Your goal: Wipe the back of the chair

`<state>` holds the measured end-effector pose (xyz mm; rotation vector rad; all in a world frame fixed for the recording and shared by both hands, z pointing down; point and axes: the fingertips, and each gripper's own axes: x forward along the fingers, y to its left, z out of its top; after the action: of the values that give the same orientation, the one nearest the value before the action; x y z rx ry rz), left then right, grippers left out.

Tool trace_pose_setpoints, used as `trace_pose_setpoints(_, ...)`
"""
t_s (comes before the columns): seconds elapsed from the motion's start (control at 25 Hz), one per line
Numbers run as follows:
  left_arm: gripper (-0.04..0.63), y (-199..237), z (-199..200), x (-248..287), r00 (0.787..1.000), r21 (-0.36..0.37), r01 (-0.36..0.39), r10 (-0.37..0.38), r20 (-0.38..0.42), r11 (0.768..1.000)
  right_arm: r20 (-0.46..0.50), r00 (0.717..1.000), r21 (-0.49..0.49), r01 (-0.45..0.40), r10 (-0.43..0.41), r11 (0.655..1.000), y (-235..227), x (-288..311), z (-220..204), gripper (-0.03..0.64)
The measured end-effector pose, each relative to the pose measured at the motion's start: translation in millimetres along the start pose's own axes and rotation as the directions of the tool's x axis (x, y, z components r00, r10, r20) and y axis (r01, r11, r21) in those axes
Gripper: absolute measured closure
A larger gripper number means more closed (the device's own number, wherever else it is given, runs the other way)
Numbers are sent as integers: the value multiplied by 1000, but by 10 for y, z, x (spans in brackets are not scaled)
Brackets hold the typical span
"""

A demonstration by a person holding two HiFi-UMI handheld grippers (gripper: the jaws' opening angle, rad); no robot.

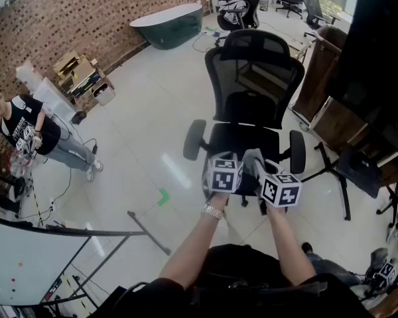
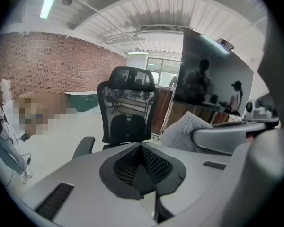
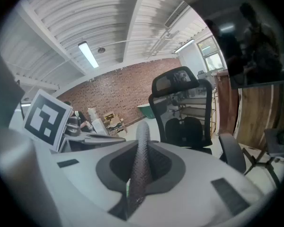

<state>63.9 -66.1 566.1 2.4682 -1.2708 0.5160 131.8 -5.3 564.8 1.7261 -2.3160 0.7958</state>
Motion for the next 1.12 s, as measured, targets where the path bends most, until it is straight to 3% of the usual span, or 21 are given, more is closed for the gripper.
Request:
trace_pose_setpoints(0.28, 603, 643, 718, 336, 998, 20, 38, -39, 47, 999, 33, 999, 21, 38, -38, 999, 113, 705, 616, 591)
trace_pose_setpoints(0.68, 603, 1059, 792, 707, 998, -37, 39, -37, 43, 999, -2, 998, -58, 61, -61, 996, 195, 1305, 742, 591)
trace_pose_setpoints(1.12, 603, 1253, 1190, 794, 994, -28, -13, 16, 104, 1000, 209, 976, -123, 81, -54, 989, -73, 1873, 2124, 591)
